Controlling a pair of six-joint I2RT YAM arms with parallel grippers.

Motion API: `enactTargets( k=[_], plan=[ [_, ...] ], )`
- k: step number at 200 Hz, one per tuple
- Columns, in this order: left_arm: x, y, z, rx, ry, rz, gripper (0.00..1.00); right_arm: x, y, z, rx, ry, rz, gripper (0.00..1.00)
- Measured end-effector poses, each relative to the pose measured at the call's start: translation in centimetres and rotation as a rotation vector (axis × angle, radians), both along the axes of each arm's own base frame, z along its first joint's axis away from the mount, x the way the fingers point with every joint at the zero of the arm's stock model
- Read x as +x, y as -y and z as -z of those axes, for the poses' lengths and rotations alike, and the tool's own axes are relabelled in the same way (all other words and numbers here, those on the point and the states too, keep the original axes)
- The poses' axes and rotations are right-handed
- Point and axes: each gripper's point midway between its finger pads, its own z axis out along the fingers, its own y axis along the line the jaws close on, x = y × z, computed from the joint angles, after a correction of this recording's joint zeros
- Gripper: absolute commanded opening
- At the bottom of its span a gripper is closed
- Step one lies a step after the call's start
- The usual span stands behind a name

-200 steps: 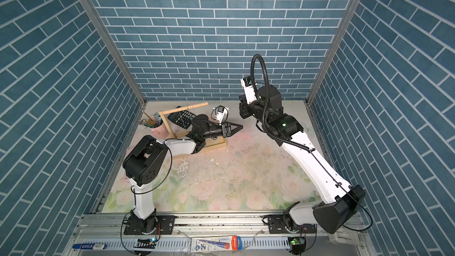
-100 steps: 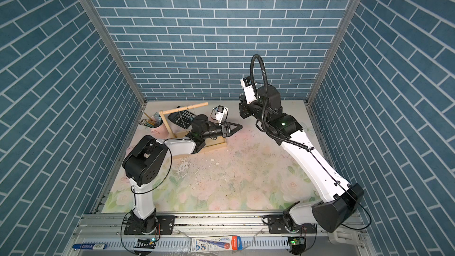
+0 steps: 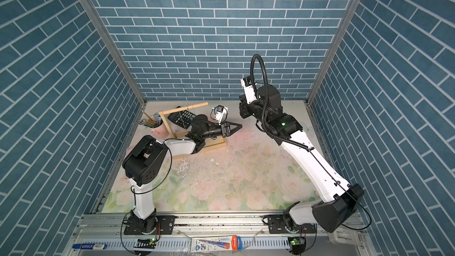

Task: Take the necklace off the jewelry display stand
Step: Take off the necklace from the stand.

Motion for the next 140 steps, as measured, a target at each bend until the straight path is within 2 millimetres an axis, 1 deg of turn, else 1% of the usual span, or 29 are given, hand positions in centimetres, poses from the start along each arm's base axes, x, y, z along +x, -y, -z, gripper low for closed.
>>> enactTargets(
  k=[65, 99, 120, 140],
  plan=[
    [-0.1, -0.15, 0.46, 0.005, -0.008, -0.002, 0.32, 0.04, 0.06, 0.0, 0.0, 0.0, 0.002, 0.0],
    [-0.1, -0.15, 0.42, 0.004, -0.007, -0.002, 0.3, 0.04, 0.06, 0.0, 0.0, 0.0, 0.002, 0.0],
    [-0.11, -0.17, 0.34, 0.004, -0.006, -0.002, 0.25, 0.04, 0.05, 0.0, 0.0, 0.0, 0.002, 0.0],
    [-0.15, -0.2, 0.0, -0.001, 0.0, -0.003, 0.25, 0.04, 0.05, 0.0, 0.0, 0.0, 0.002, 0.0]
  ],
)
